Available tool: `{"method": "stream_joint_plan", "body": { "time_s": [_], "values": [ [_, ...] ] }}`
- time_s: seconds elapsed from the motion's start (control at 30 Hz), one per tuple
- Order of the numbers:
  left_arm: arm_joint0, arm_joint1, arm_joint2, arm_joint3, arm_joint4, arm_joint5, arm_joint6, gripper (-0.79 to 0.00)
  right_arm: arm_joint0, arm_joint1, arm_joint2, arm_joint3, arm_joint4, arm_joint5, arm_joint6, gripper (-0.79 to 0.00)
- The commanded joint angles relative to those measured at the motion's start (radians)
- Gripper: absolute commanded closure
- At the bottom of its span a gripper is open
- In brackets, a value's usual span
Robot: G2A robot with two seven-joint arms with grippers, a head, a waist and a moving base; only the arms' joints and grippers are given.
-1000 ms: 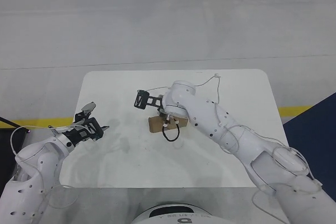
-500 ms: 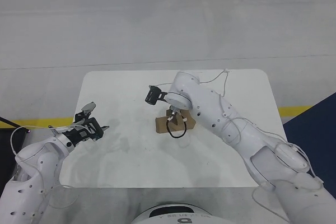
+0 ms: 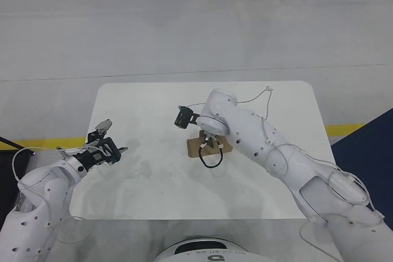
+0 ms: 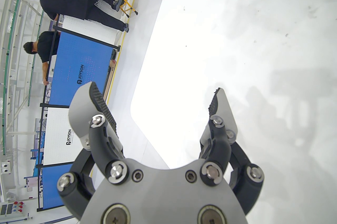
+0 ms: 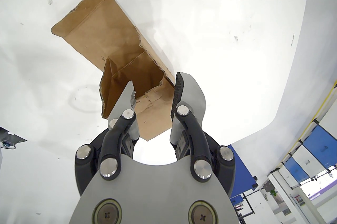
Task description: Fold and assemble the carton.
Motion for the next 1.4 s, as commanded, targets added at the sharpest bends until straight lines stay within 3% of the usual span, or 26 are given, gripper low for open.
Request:
{"method": "stream_joint_plan", "body": {
  "time_s": [0.0, 0.4, 0.57, 0.7, 0.87, 1.03, 1.07, 1.1, 1.13, 1.17, 1.27, 1.37],
  "values": [
    [0.000, 0.000, 0.000, 0.000, 0.000, 0.000, 0.000, -0.785, 0.008, -0.008, -0.010, 0.017, 0.007, -0.009, -0.011, -0.348],
    [0.000, 0.000, 0.000, 0.000, 0.000, 0.000, 0.000, -0.785, 0.054, -0.046, -0.051, 0.154, -0.041, -0.026, -0.110, -0.348],
    [0.000, 0.000, 0.000, 0.000, 0.000, 0.000, 0.000, -0.785, 0.063, -0.048, -0.038, 0.157, -0.060, -0.018, -0.115, -0.268],
    [0.000, 0.000, 0.000, 0.000, 0.000, 0.000, 0.000, -0.785, 0.054, -0.035, -0.010, 0.122, -0.103, 0.002, -0.100, -0.009],
    [0.000, 0.000, 0.000, 0.000, 0.000, 0.000, 0.000, -0.785, -0.008, -0.003, 0.047, -0.010, -0.153, 0.045, -0.056, -0.012],
    [0.000, 0.000, 0.000, 0.000, 0.000, 0.000, 0.000, -0.785, -0.137, 0.048, 0.156, -0.212, -0.174, 0.074, -0.015, 0.000],
    [0.000, 0.000, 0.000, 0.000, 0.000, 0.000, 0.000, -0.785, -0.168, 0.058, 0.187, -0.258, -0.174, 0.082, -0.024, -0.105],
    [0.000, 0.000, 0.000, 0.000, 0.000, 0.000, 0.000, -0.785, -0.200, 0.069, 0.222, -0.307, -0.183, 0.096, -0.047, -0.277],
    [0.000, 0.000, 0.000, 0.000, 0.000, 0.000, 0.000, -0.785, -0.233, 0.079, 0.258, -0.358, -0.203, 0.112, -0.087, -0.711],
    [0.000, 0.000, 0.000, 0.000, 0.000, 0.000, 0.000, -0.785, -0.273, 0.089, 0.298, -0.409, -0.214, 0.137, -0.148, -0.785],
    [0.000, 0.000, 0.000, 0.000, 0.000, 0.000, 0.000, -0.785, -0.398, 0.112, 0.398, -0.518, -0.241, 0.191, -0.327, -0.785],
    [0.000, 0.000, 0.000, 0.000, 0.000, 0.000, 0.000, -0.785, -0.398, 0.112, 0.398, -0.518, -0.241, 0.191, -0.327, -0.785]
  ]
}}
